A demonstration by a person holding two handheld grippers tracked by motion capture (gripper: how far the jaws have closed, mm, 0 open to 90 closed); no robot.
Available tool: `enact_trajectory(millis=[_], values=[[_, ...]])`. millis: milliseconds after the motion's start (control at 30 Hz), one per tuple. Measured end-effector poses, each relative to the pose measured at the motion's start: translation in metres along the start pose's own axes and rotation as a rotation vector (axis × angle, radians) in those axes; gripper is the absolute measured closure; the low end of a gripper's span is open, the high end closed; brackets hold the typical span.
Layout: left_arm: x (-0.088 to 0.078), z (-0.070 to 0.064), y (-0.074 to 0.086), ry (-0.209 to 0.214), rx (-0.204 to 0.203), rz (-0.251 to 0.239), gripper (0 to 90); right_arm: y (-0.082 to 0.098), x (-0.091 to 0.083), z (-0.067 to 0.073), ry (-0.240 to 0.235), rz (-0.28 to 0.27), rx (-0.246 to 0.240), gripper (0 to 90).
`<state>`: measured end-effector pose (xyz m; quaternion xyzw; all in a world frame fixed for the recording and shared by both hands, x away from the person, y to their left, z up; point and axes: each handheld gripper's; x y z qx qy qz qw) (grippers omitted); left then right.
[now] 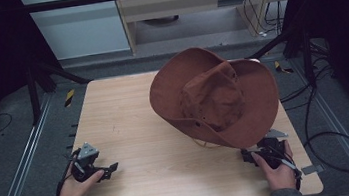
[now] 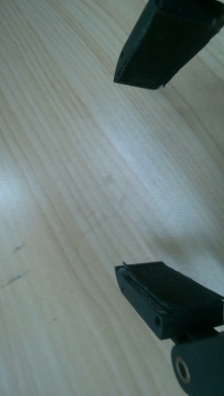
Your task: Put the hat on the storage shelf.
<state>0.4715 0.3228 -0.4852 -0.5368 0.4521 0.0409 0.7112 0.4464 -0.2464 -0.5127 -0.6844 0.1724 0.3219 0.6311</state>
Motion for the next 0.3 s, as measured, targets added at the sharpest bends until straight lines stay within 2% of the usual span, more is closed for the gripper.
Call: enact_trajectory(millis=[133,233,300], values=[[0.0021,0.0008,0.0071,0.004,-0.016,0.015,6.2,0.001,-0.0007,0.0003,-0.003,0.0,-0.02,0.7],[0.0089,0.0024,0.0122,-0.004,0.005,0.063,6.1,0.0013,-0.001,0.0001,-0.005,-0.001,-0.024,0.7],[0.0098,0.0032,0.0125,-0.002,0.005,0.057,4.2,0.0016,-0.0012,-0.0003,-0.008,-0.002,-0.028,0.7]])
Point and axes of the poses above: each handheld gripper's, and its own axes: x roughly forward along the jaws, y roughly out of its underside, z roughly to its left, and after that the axes turned 2 degrees about -z, right-handed
